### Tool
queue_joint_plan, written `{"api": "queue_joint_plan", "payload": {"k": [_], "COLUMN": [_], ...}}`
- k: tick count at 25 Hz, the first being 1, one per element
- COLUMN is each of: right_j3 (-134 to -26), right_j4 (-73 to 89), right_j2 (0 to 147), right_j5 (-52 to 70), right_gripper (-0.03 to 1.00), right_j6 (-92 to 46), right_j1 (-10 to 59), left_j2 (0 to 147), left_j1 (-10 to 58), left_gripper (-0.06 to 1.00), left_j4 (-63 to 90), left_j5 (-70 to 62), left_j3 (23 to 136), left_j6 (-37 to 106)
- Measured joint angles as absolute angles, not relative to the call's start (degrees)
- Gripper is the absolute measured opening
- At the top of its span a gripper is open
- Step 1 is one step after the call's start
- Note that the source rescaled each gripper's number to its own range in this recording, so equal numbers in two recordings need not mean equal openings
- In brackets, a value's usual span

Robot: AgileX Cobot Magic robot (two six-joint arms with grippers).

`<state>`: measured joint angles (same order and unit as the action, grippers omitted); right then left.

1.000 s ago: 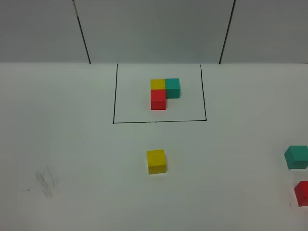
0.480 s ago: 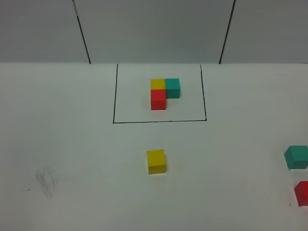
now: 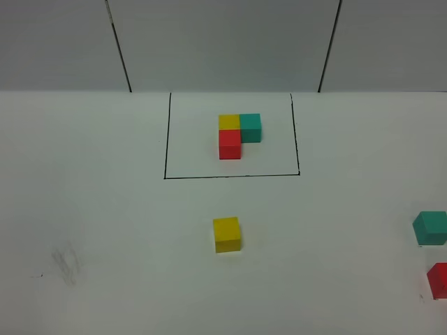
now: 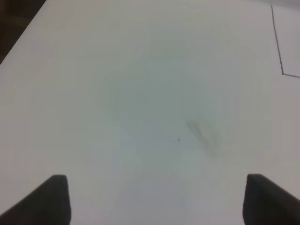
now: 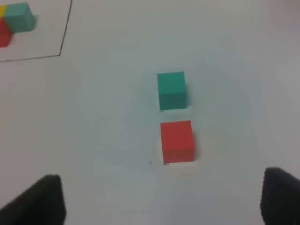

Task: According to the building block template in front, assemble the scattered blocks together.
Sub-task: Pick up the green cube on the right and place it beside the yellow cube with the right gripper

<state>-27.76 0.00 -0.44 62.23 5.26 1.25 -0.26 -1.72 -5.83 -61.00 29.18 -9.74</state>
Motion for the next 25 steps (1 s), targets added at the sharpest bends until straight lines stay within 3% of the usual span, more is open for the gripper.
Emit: {"api": "queue_joint_plan", "payload": {"k": [25], "right_j3": [-27.8], "right_j4": [0.0], "right_j2": [-0.4], "right_j5": [62.2], "right_gripper": [0.71], "right_j6": [5.6], "right_j1": [1.3], "left_j2": [-0.3], "left_j1": [-1.7], "left_gripper": [0.64], "left_j4": [-5.8], "left_j5": [-60.6], "left_j3": [28.9], "left_j6": [-9.9]}}
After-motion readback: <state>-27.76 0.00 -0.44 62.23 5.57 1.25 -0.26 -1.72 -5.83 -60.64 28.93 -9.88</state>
